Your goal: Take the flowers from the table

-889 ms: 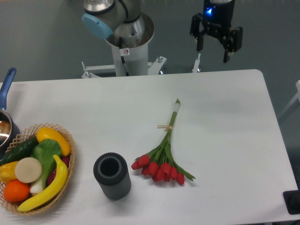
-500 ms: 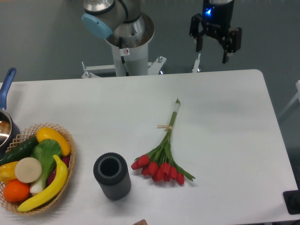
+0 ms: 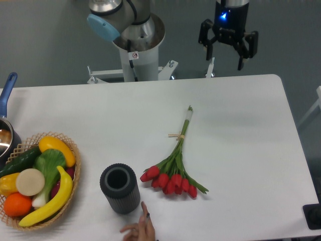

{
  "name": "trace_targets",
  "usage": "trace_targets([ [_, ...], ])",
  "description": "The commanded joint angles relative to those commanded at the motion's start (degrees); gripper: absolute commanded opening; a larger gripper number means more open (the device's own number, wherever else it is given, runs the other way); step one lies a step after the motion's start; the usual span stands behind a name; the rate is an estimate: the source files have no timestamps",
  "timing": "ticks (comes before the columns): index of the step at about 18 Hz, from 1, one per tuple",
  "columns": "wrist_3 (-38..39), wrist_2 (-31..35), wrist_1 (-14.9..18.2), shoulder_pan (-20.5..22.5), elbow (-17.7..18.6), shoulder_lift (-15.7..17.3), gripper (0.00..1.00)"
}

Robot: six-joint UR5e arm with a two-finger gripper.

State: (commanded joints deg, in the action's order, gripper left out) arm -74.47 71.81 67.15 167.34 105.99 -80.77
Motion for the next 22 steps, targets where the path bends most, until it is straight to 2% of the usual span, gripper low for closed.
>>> trace_targets([
  [3,6.69,-4.04,-0.79,-0.18,0.53,-0.88,1.0],
  [5,9.77,-4.31,-2.19,-0.7,1.14,-1.49,1.0],
  [7,11.19,-4.31,-4.99,-1.58,2.89,-2.02,1.0],
  [9,11.54,-4.31,-9.47,-3.16,5.61,-2.46,1.0],
  [11,11.72,-4.31,-11.42,-3.95,7.21,-3.51,1.0],
  [16,15.31,-4.14,-11.51,-6.94,6.42,-7.99,1.0],
  [22,19.7,-3.18,-12.48,-10.63,2.73,-15.2,1.0],
])
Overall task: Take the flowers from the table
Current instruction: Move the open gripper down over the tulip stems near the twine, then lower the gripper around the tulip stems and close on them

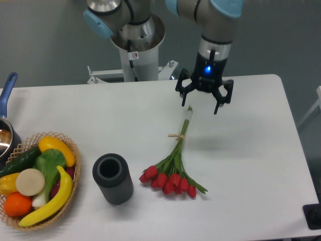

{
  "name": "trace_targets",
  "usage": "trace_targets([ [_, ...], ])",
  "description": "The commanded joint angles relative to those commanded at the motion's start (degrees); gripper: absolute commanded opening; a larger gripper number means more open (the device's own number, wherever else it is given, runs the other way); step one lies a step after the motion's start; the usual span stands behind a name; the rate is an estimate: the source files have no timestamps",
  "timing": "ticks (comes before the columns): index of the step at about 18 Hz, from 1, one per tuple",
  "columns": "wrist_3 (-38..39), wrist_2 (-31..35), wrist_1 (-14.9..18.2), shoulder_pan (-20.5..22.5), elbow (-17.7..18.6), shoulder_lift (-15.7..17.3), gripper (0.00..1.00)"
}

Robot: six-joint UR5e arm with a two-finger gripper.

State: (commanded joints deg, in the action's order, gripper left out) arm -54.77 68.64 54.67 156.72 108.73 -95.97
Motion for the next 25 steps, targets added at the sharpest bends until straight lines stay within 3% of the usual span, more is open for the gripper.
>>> trace_targets([
  [4,0.1,8.08,-0.8,-4.13,-1.76,-3.95,1.0],
  [8,0.36,8.35,-0.71,-6.24,-2.91,-7.65,1.0],
  [16,0.28,8.36,-0.97,-7.04,-2.29,-10.55,1.0],
  [25,0.45,8.71,-4.13,-7.21,-2.64,-14.77,1.0],
])
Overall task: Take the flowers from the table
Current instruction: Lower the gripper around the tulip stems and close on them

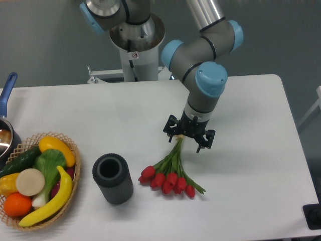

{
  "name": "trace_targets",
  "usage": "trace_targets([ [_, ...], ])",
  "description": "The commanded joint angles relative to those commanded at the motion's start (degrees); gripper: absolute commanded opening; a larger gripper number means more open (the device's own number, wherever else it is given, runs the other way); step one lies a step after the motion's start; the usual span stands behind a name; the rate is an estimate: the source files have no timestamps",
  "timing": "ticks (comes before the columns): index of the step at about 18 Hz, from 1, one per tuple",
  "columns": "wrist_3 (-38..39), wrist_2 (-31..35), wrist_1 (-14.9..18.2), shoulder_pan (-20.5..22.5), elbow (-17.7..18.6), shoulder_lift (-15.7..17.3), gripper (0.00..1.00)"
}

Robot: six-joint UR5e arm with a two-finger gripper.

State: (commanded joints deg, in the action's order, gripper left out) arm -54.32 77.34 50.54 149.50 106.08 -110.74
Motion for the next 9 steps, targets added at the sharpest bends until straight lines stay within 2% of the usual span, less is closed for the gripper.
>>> trace_targets([
  [9,0.0,-0.09,-0.97,-1.49,0.44,-2.2,1.0],
])
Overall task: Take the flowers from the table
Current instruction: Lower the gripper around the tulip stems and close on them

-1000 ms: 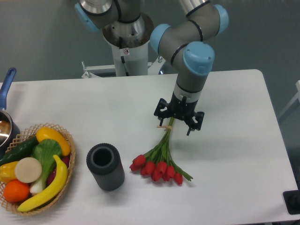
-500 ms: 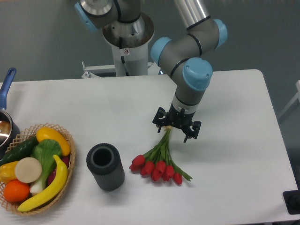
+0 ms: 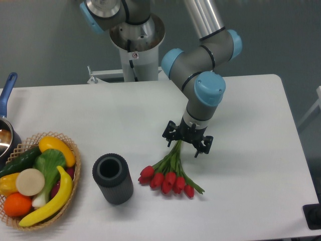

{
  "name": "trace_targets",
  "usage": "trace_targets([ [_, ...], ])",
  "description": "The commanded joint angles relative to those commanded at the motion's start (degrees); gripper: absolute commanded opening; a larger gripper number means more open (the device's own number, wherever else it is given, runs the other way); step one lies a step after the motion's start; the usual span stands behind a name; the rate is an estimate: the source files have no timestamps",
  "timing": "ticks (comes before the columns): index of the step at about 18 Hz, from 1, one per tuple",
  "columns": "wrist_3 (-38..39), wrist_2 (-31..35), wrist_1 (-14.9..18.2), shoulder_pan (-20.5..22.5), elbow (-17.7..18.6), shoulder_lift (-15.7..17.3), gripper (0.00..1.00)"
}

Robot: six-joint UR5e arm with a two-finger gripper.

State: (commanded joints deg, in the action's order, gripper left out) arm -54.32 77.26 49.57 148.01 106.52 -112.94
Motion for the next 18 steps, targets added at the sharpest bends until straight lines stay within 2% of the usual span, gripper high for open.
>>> trace_targets([
  [18,-0.26,0.0,-0.35,-1.14,0.79,-1.76,1.0],
])
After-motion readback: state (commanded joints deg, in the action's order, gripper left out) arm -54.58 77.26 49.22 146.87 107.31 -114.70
